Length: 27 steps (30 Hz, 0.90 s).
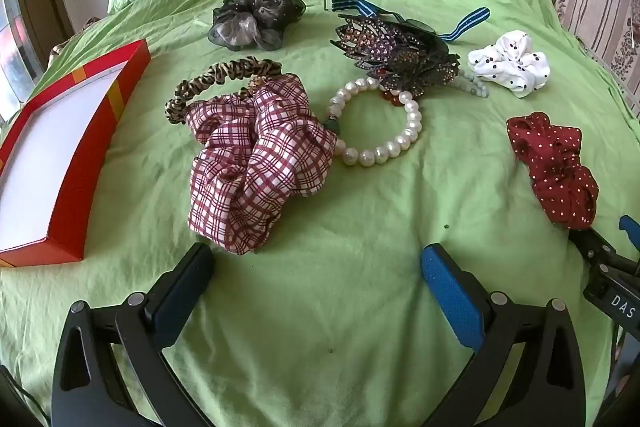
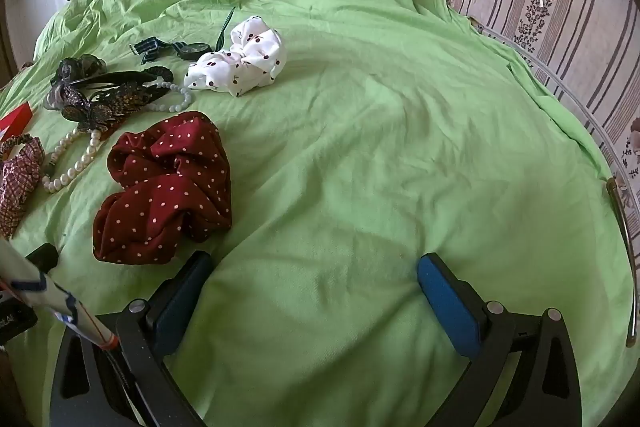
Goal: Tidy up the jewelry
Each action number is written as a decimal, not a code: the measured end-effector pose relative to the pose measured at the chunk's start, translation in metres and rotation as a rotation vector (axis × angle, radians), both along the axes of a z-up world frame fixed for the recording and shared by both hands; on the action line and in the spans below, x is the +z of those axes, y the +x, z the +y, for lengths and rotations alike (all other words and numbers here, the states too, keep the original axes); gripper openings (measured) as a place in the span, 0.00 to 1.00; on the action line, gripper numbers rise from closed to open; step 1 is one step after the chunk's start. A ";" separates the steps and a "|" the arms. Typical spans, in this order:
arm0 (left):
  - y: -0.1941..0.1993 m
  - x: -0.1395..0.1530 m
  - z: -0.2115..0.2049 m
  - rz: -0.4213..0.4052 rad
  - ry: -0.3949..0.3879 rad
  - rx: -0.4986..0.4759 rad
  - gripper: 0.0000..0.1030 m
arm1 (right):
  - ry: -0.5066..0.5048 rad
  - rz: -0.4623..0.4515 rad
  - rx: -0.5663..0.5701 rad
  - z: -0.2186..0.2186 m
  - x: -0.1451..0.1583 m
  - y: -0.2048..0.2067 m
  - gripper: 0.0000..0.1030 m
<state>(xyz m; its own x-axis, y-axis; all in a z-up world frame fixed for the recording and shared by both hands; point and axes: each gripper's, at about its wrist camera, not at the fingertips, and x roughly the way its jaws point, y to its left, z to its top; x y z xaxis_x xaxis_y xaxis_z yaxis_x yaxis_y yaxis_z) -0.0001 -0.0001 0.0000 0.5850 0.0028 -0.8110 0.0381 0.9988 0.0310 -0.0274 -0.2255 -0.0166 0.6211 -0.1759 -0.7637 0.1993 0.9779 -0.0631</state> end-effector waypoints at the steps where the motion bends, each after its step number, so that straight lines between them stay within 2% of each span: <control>1: 0.000 0.000 0.000 0.000 0.000 0.000 1.00 | 0.001 0.000 0.000 0.000 0.000 0.000 1.00; 9: 0.000 0.000 0.000 0.001 -0.002 0.000 1.00 | 0.002 -0.002 0.000 0.000 0.000 0.000 1.00; 19: 0.000 0.003 -0.007 0.014 0.040 -0.009 1.00 | 0.002 -0.007 0.000 0.000 -0.001 0.000 1.00; 24: 0.001 0.011 0.016 0.034 -0.087 -0.065 1.00 | 0.004 -0.010 0.000 -0.001 -0.001 -0.001 1.00; 27: 0.005 0.017 0.033 0.035 -0.111 -0.057 1.00 | 0.004 -0.010 0.000 -0.001 -0.001 -0.001 1.00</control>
<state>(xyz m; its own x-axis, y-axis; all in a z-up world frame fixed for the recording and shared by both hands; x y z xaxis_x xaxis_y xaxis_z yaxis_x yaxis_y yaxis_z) 0.0051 0.0325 0.0167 0.5534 -0.1200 -0.8243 0.0936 0.9923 -0.0816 -0.0284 -0.2265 -0.0175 0.6291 -0.1726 -0.7579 0.1998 0.9782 -0.0569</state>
